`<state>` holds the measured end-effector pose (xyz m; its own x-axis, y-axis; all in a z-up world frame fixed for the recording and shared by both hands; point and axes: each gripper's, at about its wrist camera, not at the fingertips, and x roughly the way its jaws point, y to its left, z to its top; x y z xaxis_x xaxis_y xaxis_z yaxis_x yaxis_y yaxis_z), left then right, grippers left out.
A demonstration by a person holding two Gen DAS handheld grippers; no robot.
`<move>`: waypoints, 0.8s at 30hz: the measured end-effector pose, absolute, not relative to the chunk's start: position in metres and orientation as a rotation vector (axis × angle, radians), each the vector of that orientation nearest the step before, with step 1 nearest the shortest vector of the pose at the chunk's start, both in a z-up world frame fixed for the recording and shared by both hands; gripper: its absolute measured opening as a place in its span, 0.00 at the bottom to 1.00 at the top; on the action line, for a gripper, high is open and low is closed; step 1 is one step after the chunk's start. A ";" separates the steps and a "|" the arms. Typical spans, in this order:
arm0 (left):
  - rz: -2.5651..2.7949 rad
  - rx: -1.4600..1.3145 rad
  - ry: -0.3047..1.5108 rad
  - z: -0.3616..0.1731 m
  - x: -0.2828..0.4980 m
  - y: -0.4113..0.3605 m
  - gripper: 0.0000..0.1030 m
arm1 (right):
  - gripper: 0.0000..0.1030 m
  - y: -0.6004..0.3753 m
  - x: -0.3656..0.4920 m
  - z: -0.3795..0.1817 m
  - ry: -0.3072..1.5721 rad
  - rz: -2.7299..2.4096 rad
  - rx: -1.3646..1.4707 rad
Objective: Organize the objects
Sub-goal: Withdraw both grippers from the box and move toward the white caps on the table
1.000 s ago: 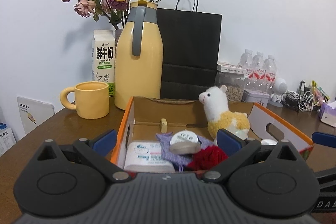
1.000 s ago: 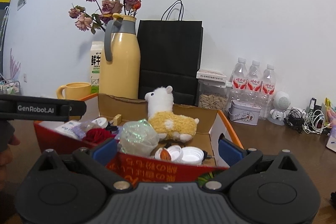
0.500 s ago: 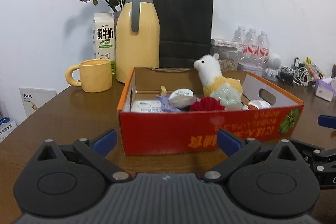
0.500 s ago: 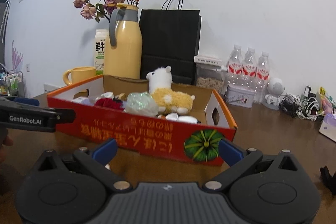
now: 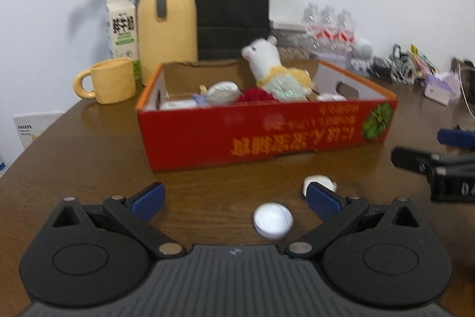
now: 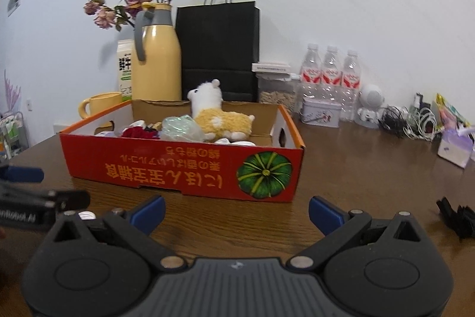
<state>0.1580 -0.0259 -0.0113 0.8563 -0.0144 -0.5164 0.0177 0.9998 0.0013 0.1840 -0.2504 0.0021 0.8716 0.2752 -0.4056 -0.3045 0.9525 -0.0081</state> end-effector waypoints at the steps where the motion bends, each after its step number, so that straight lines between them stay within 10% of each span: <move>1: -0.025 0.013 0.557 -0.013 0.158 -0.028 1.00 | 1.00 -0.251 0.184 0.002 0.417 0.300 -0.068; 21: 0.006 0.018 0.693 -0.025 0.174 -0.036 0.99 | 1.00 -0.253 0.188 0.000 0.453 0.300 -0.068; 24: -0.025 0.019 0.675 -0.023 0.170 -0.037 0.82 | 1.00 -0.253 0.188 -0.001 0.459 0.297 -0.067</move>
<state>0.1698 -0.0372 -0.0226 0.7805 -0.0170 -0.6249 0.0291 0.9995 0.0091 0.1885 -0.2528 -0.0008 0.8544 0.2672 -0.4458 -0.2972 0.9548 0.0026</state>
